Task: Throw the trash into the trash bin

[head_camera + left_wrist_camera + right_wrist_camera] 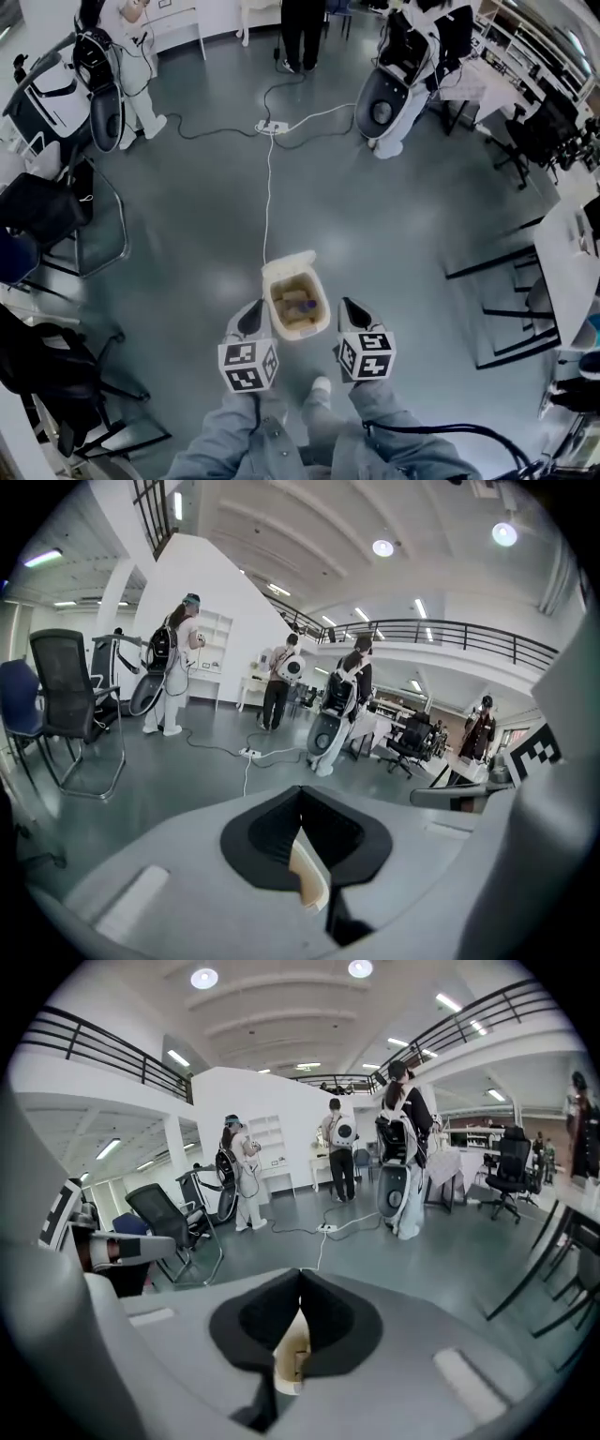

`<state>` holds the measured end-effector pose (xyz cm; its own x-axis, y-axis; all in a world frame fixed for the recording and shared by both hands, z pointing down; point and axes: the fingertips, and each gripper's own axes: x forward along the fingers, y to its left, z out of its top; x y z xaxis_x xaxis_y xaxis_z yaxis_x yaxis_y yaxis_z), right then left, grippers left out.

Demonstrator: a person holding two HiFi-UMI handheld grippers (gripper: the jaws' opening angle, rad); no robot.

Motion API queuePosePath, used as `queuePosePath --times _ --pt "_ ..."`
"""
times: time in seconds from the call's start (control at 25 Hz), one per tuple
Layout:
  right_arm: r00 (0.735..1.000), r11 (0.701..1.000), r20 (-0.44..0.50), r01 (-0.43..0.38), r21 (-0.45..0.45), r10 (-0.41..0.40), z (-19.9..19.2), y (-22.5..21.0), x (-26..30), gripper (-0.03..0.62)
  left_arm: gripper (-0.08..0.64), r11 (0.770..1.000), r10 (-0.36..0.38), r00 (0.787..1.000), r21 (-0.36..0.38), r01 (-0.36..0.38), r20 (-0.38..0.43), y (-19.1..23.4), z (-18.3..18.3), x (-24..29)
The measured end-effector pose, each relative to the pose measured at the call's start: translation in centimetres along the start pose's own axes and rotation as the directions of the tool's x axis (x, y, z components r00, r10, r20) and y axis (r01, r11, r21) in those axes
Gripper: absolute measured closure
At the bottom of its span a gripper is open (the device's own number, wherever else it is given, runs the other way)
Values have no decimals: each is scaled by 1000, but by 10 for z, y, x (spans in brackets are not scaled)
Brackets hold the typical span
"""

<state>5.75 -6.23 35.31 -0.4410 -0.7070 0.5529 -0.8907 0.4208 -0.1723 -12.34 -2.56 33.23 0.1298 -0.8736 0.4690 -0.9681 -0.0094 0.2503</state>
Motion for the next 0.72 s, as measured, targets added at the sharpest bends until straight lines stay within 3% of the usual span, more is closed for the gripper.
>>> queuePosePath --times 0.16,0.36,0.56,0.72 --pt "995 999 100 33 -37 -29 60 -20 -45 588 551 1000 24 995 -6 -24 97 0 58 -35" --pt "970 989 194 144 26 -146 98 -66 -94 588 551 997 75 978 1 -77 195 34 112 -63" --pt "948 971 211 225 82 -237 96 -98 -125 588 551 994 101 970 13 -106 219 47 125 -76" --pt "940 962 219 237 136 -262 97 -104 -127 588 551 995 90 973 33 -99 214 39 126 -72"
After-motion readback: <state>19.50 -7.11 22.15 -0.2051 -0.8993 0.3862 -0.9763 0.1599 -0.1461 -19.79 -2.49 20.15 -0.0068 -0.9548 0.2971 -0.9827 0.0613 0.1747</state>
